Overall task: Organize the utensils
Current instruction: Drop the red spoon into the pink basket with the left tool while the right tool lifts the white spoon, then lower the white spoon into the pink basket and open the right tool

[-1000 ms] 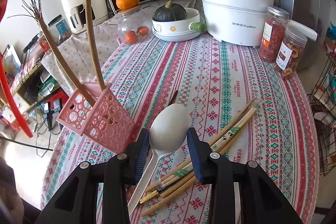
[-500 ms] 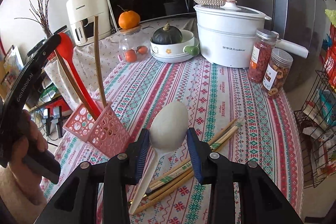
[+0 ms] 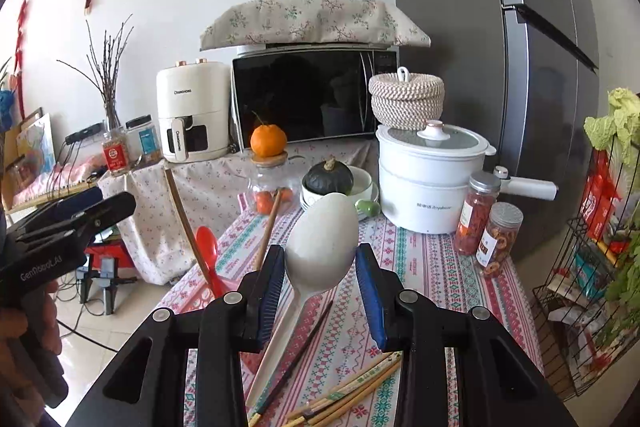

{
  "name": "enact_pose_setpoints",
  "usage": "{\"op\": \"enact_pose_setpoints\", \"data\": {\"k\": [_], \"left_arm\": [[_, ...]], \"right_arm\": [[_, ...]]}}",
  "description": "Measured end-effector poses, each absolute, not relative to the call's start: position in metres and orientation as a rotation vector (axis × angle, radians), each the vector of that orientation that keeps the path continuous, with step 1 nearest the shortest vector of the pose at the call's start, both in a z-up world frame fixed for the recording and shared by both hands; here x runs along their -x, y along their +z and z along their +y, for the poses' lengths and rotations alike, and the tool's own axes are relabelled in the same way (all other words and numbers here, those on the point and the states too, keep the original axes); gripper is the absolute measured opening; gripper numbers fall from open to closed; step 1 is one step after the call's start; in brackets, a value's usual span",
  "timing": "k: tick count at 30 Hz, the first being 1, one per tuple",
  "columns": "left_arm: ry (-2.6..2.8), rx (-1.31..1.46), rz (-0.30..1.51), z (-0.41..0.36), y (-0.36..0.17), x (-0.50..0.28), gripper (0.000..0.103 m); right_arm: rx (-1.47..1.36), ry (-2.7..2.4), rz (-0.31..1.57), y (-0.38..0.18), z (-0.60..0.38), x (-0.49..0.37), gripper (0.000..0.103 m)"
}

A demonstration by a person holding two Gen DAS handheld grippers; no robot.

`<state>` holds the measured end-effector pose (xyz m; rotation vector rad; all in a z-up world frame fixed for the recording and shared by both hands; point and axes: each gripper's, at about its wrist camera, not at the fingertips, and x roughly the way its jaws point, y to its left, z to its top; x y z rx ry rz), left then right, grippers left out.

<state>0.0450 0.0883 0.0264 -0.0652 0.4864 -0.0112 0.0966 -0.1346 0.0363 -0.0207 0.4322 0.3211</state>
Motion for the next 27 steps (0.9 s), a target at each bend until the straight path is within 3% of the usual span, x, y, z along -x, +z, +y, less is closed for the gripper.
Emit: {"op": "enact_pose_setpoints", "data": {"k": [9, 18, 27], "left_arm": [[0.034, 0.264, 0.711, 0.138, -0.018, -0.037, 0.094], [0.015, 0.279, 0.781, 0.146, -0.03, -0.037, 0.095], [0.009, 0.301, 0.814, 0.148, -0.033, -0.038, 0.095]], "right_arm": [[0.115, 0.353, 0.266, 0.061, -0.068, -0.094, 0.037], [0.332, 0.311, 0.309, 0.013, -0.006, -0.12, 0.037], [0.35, 0.327, 0.381, -0.013, -0.005, -0.128, 0.038]]}}
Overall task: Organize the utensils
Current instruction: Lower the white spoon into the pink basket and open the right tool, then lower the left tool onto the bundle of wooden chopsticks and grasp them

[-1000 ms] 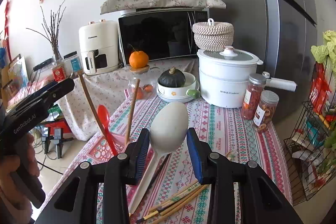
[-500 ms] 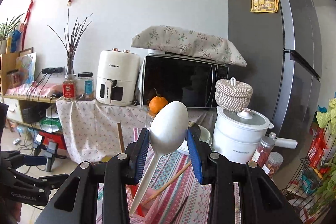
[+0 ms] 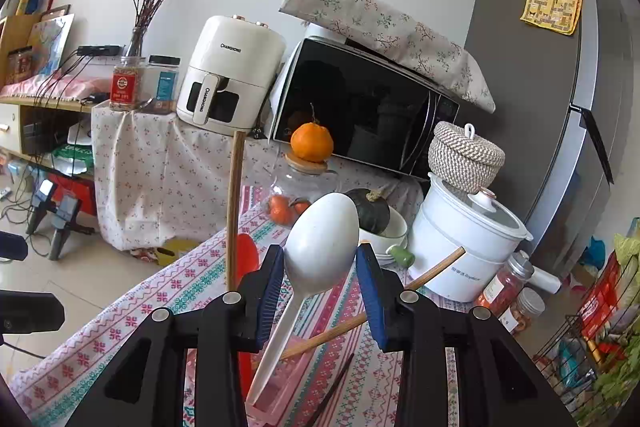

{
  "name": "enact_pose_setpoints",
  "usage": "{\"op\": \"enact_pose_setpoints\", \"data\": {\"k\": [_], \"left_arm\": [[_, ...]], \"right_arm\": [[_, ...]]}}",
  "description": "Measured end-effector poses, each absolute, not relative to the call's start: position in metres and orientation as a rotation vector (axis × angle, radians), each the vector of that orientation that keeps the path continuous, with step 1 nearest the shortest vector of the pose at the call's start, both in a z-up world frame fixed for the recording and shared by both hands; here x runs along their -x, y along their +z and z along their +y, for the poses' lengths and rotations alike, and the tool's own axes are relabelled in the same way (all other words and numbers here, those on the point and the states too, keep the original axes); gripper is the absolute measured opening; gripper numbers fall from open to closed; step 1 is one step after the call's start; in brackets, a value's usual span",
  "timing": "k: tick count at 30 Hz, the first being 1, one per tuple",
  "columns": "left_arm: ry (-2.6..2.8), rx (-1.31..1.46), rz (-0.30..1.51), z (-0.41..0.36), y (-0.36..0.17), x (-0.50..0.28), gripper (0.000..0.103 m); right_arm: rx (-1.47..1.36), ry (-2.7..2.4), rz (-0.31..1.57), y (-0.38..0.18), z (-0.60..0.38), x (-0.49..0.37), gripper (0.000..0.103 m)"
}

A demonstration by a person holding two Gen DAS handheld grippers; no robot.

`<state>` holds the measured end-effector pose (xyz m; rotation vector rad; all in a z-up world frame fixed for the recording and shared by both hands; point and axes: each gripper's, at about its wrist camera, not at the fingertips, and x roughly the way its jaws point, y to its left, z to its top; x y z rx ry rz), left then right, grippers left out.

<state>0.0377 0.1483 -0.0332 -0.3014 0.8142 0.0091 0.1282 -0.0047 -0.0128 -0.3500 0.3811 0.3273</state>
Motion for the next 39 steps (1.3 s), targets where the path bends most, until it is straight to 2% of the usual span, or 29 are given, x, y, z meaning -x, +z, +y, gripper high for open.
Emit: {"op": "enact_pose_setpoints", "data": {"k": [6, 8, 10, 19, 27, 39], "left_arm": [[-0.008, 0.283, 0.832, 0.139, -0.036, -0.039, 0.095], [-0.015, 0.27, 0.834, 0.134, -0.036, -0.038, 0.095], [-0.022, 0.254, 0.839, 0.129, -0.037, -0.038, 0.095], [-0.052, 0.172, 0.867, 0.098, -0.042, -0.037, 0.095], [-0.114, 0.057, 0.886, 0.052, -0.047, -0.035, 0.097], [-0.217, -0.134, 0.966, -0.03, -0.066, -0.048, 0.097]], "right_arm": [[0.272, 0.36, 0.399, 0.007, -0.023, -0.118, 0.05], [0.243, 0.361, 0.403, 0.017, -0.035, -0.112, 0.055], [0.209, 0.359, 0.417, 0.024, -0.049, -0.107, 0.065], [0.1, 0.284, 0.526, 0.027, -0.121, -0.096, 0.087], [-0.032, 0.219, 0.65, 0.004, -0.181, -0.094, 0.098], [-0.176, 0.092, 0.926, -0.031, -0.262, -0.109, 0.098]]}}
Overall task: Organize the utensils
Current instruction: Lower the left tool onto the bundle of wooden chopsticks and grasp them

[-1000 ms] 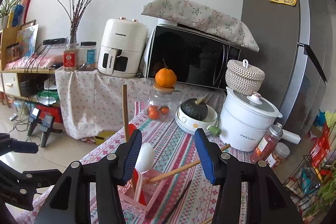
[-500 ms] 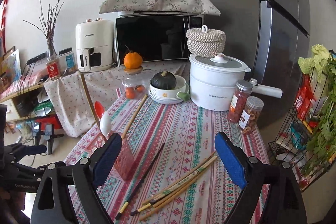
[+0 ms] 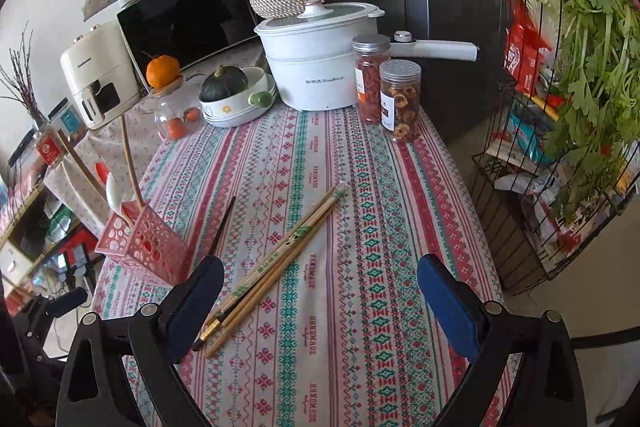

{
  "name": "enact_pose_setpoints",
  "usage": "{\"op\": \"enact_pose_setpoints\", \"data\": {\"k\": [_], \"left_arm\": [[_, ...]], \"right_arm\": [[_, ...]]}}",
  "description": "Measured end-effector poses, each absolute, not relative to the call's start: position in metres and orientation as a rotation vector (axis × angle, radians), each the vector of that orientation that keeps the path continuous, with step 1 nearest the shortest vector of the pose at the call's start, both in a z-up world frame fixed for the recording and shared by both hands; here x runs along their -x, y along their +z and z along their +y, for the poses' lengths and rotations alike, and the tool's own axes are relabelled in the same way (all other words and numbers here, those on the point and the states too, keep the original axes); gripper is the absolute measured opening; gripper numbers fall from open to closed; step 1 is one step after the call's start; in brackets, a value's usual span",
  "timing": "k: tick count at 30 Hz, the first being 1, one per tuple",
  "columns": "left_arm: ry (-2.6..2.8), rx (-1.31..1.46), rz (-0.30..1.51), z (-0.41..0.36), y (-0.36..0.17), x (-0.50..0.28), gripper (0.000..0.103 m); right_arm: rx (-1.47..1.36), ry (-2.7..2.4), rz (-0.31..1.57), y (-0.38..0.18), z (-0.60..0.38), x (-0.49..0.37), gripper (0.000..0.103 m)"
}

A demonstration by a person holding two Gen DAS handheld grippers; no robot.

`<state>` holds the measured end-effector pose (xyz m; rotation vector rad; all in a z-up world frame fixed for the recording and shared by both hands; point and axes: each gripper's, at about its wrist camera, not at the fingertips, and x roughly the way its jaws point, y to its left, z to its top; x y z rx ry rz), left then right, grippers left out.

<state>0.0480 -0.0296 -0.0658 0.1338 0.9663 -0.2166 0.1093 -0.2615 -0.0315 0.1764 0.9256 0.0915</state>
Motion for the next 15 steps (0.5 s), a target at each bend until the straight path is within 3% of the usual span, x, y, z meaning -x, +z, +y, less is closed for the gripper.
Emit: {"op": "enact_pose_setpoints", "data": {"k": [9, 11, 15], "left_arm": [[-0.293, -0.211, 1.064, -0.101, -0.087, -0.089, 0.096], [-0.297, -0.195, 1.081, -0.111, -0.09, -0.103, 0.092], [-0.321, -0.137, 1.099, -0.128, -0.096, -0.135, 0.069]], "right_arm": [[-0.216, 0.012, 1.059, -0.057, -0.313, -0.133, 0.098], [-0.211, -0.001, 1.081, -0.062, -0.32, -0.138, 0.098], [-0.241, -0.013, 1.131, -0.073, -0.333, -0.145, 0.098]]}}
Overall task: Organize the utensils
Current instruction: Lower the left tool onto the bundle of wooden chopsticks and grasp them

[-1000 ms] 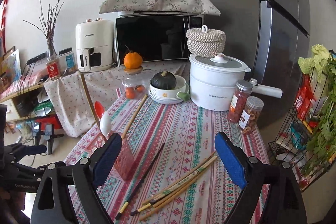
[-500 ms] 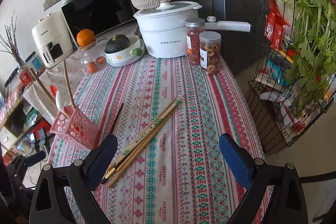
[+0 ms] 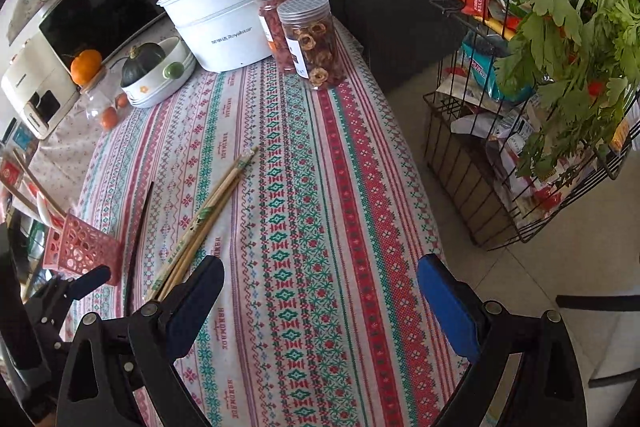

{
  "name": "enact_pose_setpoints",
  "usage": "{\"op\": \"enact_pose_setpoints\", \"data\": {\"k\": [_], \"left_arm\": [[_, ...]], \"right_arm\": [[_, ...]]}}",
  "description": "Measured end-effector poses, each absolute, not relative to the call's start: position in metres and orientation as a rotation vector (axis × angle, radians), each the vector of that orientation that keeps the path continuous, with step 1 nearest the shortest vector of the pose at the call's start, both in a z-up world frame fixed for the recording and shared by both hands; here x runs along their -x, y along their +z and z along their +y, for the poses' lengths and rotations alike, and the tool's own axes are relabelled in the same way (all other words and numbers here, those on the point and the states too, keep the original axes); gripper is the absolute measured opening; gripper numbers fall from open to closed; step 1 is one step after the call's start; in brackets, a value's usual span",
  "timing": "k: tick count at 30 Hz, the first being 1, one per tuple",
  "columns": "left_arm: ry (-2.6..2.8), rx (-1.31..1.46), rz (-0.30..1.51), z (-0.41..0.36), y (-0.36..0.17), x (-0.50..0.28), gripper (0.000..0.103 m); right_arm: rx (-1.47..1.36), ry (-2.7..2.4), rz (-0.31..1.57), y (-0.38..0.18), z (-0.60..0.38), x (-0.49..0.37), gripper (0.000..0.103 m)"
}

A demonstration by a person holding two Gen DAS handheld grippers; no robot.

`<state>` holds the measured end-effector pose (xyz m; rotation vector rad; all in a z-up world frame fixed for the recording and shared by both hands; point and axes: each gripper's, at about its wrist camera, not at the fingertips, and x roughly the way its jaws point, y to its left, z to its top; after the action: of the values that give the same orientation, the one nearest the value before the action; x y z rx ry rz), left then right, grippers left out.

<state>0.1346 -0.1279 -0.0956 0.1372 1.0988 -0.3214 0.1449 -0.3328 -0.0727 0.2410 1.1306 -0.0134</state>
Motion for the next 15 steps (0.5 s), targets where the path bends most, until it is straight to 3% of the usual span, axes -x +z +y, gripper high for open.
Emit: {"op": "enact_pose_setpoints", "data": {"k": [4, 6, 15], "left_arm": [[-0.35, -0.08, 1.114, -0.145, -0.101, -0.167, 0.039], [-0.367, -0.073, 1.104, -0.156, -0.104, -0.182, 0.031], [-0.387, -0.158, 1.207, -0.191, -0.13, -0.22, 0.026]], "right_arm": [[-0.301, -0.005, 1.15, -0.078, -0.342, -0.153, 0.098], [-0.328, -0.004, 1.154, -0.079, -0.347, -0.157, 0.098], [-0.349, 0.01, 1.152, -0.075, -0.354, -0.164, 0.098]]}}
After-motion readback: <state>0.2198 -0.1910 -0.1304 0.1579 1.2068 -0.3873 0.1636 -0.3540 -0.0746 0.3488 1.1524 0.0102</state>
